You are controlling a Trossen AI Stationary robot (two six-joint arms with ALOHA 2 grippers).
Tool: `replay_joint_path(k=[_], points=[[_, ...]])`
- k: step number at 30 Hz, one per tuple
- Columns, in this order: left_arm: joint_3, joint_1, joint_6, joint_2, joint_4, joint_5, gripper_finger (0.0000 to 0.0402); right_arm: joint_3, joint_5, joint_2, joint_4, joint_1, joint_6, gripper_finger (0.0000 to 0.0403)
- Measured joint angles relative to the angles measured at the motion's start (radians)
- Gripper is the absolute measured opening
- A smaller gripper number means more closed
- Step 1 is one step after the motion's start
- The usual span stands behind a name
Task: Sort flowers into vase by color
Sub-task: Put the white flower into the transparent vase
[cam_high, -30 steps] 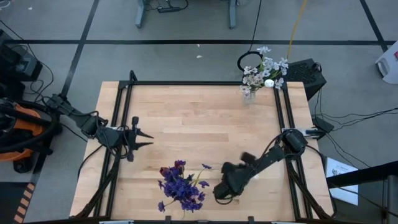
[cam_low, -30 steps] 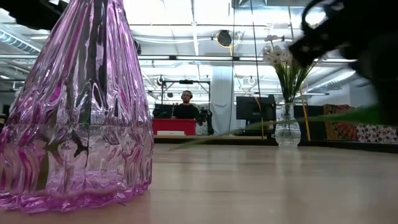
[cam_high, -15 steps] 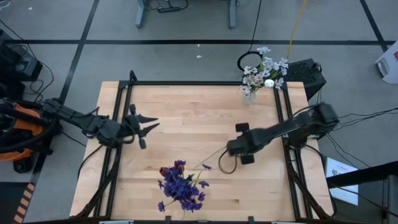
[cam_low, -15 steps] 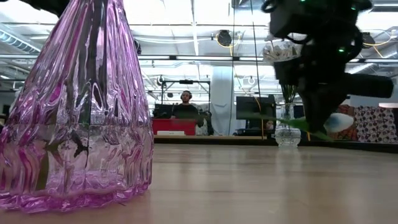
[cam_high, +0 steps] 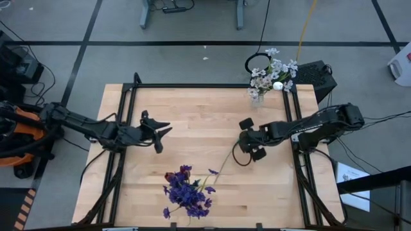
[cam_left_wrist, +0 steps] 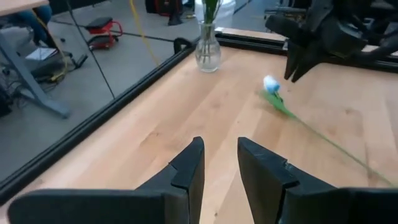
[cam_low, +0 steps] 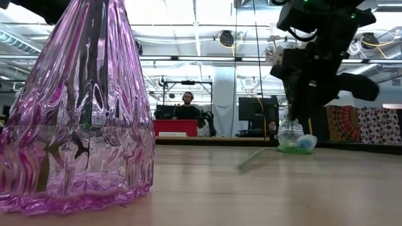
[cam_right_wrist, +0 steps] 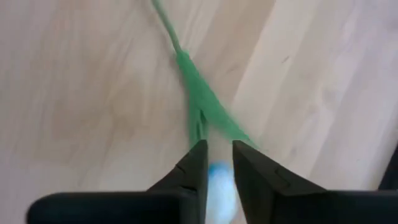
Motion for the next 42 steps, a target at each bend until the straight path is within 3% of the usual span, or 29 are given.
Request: replay_joint_path(k=[6,12,15,18,23,28,32,38,42], points=[[0.0,0.056,-0.015,0.083,0.088,0.001,0.0102,0.023,0.026,0.0,0.126,-0.035,0.108,0.0103],[0.0,0.138,-0.019,0.206,0.31,0.037,0.0102,0.085,0.024,0.0,0.018,-0.061,0.345,0.0118],[0.009,0.191,-0.083,0.279,0.339,0.068,0.0102,0.09,0.022,0.0,-0.031,-0.064,0.469,0.0116],[0.048,0.246,-0.137,0.359,0.336,0.171,0.0102,0.09,0.019,0.0,-0.074,-0.064,0.598,0.0114],[0.18,0.307,-0.145,0.517,0.316,0.322,0.0102,0.09,-0.012,0.0,-0.198,-0.064,0.867,0.0114],[0.374,0.332,-0.145,0.707,0.2,0.353,0.0102,0.09,-0.127,0.0,-0.373,-0.064,1.077,0.0114],[0.52,0.334,-0.145,0.861,0.178,0.401,0.0102,0.09,-0.159,0.0,-0.499,-0.044,1.213,0.0114],[0.698,0.334,-0.144,1.05,0.131,0.514,0.0102,0.029,-0.162,-0.044,-0.43,0.02,1.381,0.0114],[0.774,0.337,-0.144,1.105,-0.025,0.525,0.0102,-0.048,-0.161,-0.119,-0.332,0.076,1.632,0.0114]])
